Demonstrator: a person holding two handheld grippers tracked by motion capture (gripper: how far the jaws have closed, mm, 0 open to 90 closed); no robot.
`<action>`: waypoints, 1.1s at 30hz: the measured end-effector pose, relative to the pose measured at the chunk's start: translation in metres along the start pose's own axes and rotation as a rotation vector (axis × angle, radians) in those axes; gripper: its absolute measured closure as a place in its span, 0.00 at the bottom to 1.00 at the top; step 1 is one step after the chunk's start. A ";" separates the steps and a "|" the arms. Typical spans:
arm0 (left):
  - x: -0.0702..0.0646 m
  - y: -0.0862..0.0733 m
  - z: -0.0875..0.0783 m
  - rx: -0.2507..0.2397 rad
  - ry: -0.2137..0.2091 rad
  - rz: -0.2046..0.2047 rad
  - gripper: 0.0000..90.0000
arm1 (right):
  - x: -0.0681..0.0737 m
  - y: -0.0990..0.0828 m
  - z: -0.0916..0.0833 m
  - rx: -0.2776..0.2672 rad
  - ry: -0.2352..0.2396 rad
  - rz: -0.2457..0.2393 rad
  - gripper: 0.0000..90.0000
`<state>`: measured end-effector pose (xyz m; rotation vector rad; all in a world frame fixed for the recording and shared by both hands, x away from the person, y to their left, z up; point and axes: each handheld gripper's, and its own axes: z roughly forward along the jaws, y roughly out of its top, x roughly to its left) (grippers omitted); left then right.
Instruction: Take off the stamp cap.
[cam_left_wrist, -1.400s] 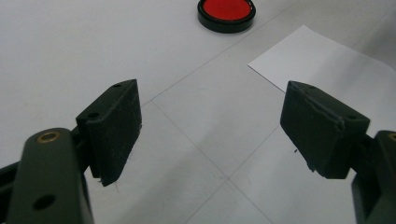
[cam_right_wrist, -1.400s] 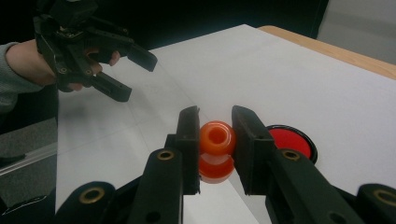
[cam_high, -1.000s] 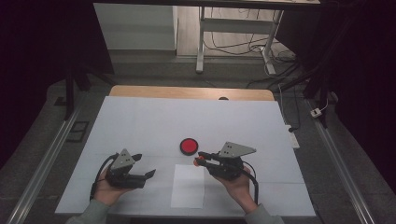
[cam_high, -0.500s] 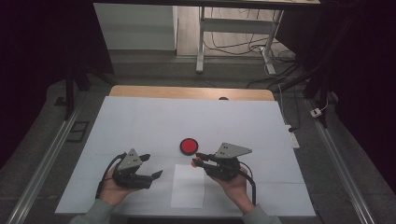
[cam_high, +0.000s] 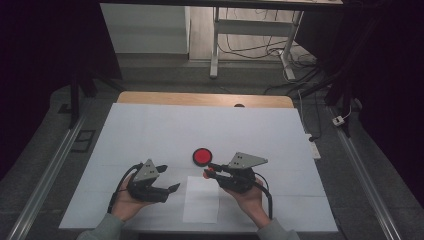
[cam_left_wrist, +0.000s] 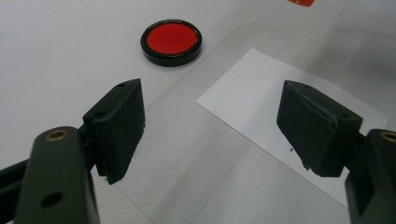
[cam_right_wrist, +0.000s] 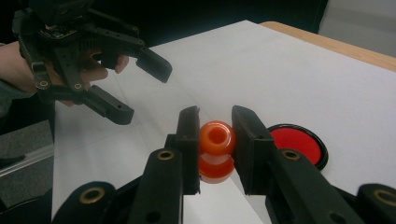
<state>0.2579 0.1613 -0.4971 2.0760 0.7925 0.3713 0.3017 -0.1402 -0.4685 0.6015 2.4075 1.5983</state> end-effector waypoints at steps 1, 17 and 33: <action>-0.001 0.000 0.001 -0.003 0.001 -0.003 0.26 | 0.000 0.000 0.001 0.000 -0.002 -0.001 0.80; -0.022 0.021 0.019 0.020 -0.039 0.055 0.28 | 0.002 -0.003 -0.003 -0.011 -0.001 0.002 0.80; -0.035 0.040 0.034 0.021 -0.064 0.098 0.30 | 0.004 -0.002 -0.004 -0.007 -0.005 -0.007 0.80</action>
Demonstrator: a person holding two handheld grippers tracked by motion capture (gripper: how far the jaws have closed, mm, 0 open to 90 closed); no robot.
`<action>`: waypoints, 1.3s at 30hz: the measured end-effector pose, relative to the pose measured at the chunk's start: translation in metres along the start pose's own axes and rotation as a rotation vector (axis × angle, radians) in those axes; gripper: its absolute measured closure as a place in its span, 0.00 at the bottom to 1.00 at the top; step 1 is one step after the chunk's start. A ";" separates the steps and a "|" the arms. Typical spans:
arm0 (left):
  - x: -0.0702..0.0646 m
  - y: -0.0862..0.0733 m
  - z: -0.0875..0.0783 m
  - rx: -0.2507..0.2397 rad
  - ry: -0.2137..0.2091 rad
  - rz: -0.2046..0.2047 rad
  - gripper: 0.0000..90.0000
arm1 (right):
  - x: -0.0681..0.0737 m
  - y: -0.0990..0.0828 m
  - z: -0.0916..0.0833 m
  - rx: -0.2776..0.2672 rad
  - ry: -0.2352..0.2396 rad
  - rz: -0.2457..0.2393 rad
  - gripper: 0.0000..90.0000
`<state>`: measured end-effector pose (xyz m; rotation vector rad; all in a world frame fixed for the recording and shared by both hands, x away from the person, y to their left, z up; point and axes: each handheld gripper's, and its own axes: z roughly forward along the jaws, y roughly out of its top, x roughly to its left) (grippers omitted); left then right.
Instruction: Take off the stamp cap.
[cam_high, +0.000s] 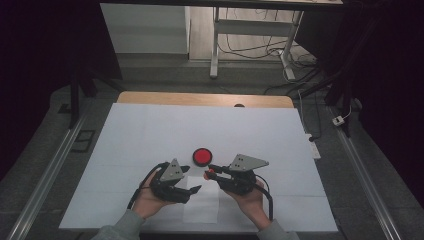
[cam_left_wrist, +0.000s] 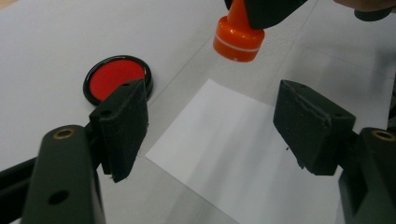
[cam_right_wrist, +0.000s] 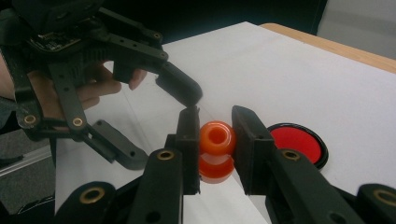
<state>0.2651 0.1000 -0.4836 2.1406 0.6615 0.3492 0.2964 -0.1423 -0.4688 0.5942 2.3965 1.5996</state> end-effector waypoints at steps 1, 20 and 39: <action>0.000 0.001 0.001 0.000 -0.002 0.003 0.30 | 0.001 0.000 0.000 -0.004 -0.001 0.000 0.80; -0.002 0.010 0.019 -0.006 -0.014 0.026 0.32 | 0.001 0.000 0.001 0.002 0.001 -0.002 0.80; -0.010 0.014 0.030 -0.019 -0.005 0.068 0.43 | 0.000 0.000 0.001 0.000 0.002 0.004 0.80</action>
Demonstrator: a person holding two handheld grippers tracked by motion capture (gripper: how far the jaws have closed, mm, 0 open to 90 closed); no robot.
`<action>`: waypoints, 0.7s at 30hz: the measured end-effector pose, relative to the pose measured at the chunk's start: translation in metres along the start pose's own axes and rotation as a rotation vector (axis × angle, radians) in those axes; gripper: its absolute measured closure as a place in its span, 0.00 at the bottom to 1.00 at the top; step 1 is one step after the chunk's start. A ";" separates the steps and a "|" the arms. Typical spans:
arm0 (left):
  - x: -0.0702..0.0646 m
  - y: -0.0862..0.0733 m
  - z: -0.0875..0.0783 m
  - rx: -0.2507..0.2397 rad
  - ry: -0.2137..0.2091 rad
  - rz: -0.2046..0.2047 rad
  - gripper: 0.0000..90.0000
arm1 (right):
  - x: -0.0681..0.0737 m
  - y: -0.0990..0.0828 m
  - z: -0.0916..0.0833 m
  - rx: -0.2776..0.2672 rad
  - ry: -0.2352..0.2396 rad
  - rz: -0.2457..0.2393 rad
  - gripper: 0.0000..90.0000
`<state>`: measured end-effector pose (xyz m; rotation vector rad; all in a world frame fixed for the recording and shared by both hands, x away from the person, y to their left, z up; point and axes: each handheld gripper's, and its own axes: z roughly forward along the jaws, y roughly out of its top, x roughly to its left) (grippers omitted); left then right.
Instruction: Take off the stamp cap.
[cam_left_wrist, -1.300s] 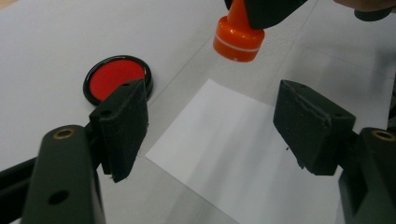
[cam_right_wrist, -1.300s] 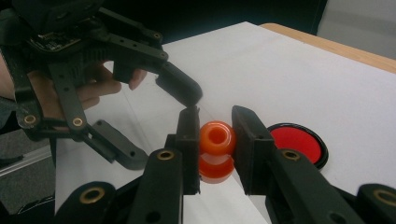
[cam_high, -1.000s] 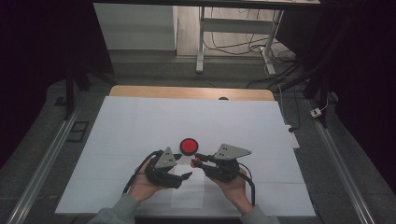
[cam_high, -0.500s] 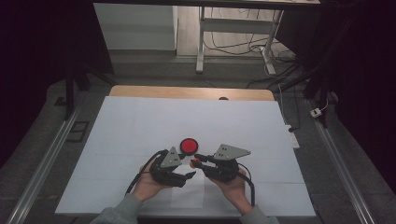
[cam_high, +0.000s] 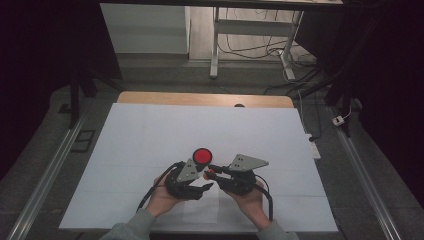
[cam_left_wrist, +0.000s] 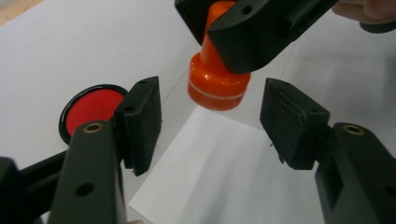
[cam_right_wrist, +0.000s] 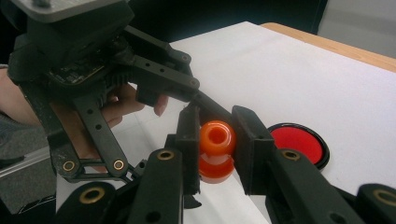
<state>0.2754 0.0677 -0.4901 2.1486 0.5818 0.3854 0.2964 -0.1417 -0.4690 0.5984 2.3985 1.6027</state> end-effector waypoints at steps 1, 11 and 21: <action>0.000 0.000 0.000 -0.001 0.000 0.002 0.44 | 0.000 0.000 0.000 0.001 -0.001 -0.001 0.80; -0.001 0.000 0.001 -0.004 0.008 0.021 0.55 | 0.000 0.000 0.000 0.002 0.001 -0.001 0.80; -0.002 0.000 0.002 0.001 0.007 0.031 0.62 | 0.000 0.000 0.000 -0.008 0.000 0.002 0.80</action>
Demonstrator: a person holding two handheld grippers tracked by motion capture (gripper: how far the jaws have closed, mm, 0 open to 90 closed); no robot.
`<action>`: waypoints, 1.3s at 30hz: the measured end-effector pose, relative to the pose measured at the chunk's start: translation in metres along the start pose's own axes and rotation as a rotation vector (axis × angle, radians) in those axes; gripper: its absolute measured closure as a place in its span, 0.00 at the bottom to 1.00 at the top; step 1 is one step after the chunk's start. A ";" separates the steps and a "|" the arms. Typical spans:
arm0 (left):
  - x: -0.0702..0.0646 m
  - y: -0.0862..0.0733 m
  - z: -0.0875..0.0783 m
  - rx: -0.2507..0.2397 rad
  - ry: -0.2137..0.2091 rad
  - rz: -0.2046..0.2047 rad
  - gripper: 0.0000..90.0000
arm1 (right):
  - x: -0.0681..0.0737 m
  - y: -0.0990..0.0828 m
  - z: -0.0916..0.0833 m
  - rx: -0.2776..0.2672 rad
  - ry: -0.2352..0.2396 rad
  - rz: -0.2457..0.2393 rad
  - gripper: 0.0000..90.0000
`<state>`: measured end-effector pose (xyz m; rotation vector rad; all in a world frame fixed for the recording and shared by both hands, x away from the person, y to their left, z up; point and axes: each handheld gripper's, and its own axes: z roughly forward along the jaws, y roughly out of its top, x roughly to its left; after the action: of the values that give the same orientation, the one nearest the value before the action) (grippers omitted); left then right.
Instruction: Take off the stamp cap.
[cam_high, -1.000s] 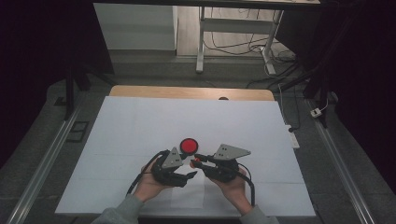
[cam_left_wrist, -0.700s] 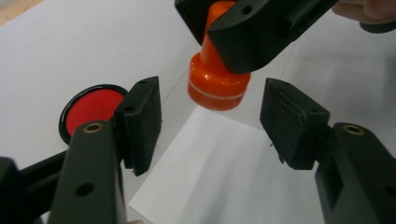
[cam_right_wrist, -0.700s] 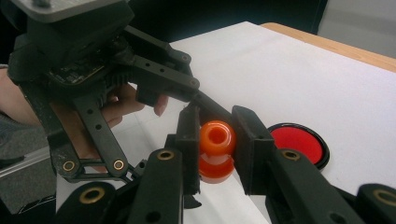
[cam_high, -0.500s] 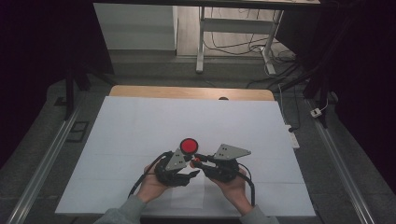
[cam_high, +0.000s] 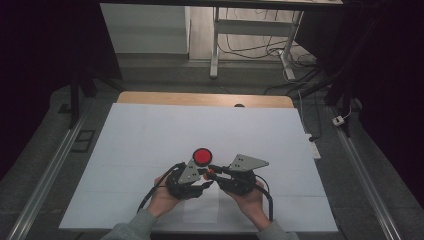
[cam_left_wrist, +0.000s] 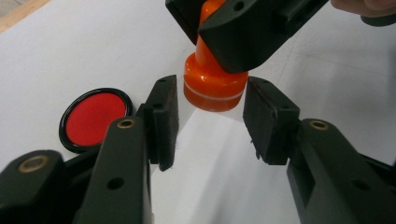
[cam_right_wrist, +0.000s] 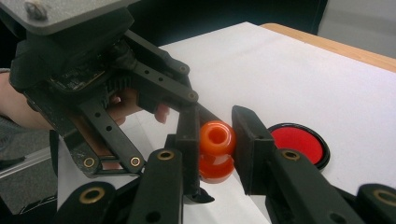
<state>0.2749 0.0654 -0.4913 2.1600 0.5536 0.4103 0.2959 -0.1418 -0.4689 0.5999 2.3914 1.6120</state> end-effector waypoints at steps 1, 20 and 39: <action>0.000 0.000 0.000 -0.002 -0.001 0.000 0.62 | 0.000 0.000 0.000 -0.001 0.000 0.000 0.80; 0.001 0.000 -0.001 0.006 -0.006 0.005 0.71 | 0.000 -0.001 0.001 0.006 0.004 0.005 0.80; -0.001 -0.001 0.001 0.021 0.013 0.015 0.72 | 0.000 -0.002 0.002 0.008 -0.009 0.023 0.81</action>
<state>0.2743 0.0650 -0.4923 2.1843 0.5511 0.4284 0.2962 -0.1410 -0.4718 0.6369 2.3942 1.6071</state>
